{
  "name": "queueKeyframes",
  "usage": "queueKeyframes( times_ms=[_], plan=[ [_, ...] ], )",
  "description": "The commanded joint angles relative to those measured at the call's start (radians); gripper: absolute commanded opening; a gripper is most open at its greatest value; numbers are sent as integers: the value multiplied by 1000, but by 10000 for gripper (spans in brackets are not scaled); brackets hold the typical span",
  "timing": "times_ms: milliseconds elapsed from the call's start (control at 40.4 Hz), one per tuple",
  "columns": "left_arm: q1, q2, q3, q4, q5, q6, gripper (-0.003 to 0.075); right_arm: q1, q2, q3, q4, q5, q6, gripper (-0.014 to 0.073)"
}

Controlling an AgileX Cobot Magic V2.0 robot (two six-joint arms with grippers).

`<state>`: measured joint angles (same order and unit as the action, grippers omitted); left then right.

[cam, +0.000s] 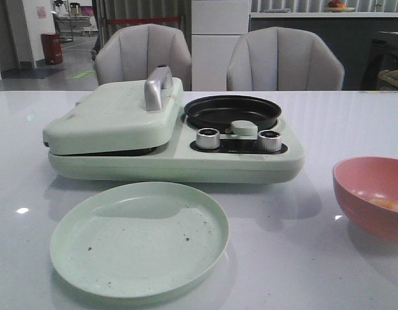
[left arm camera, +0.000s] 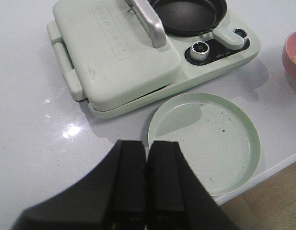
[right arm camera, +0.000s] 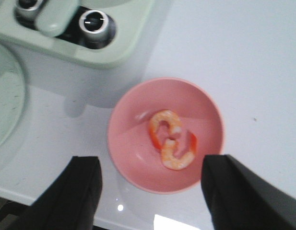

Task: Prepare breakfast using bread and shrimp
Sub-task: 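Move the right gripper toward the pink bowl of shrimp, then grasp the pink bowl rim and lift it off the table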

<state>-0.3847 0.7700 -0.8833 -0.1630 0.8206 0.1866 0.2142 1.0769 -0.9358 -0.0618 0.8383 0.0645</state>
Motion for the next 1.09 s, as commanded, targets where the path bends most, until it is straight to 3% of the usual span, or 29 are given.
queueKeyframes(
  times_ms=[0, 149, 272, 817, 891, 1064],
  plan=[
    [-7, -2, -27, -16, -70, -10, 99, -94, 34, -49, -11, -22, 5, 547],
    [-7, -2, -27, -16, -70, -10, 99, -240, 124, -50, 0, -21, 5, 547],
    [-7, -2, -27, -16, -70, -10, 99, -296, 207, -50, 10, -21, 4, 547],
    [-7, -2, -27, -16, -70, -10, 99, -301, 532, -50, 44, -190, -8, 543],
    [-7, -2, -27, -16, -70, -10, 99, -301, 556, -50, 44, -192, -8, 498],
    [-7, -2, -27, -16, -70, -10, 99, -301, 565, -50, 46, -202, -8, 255]
  ],
)
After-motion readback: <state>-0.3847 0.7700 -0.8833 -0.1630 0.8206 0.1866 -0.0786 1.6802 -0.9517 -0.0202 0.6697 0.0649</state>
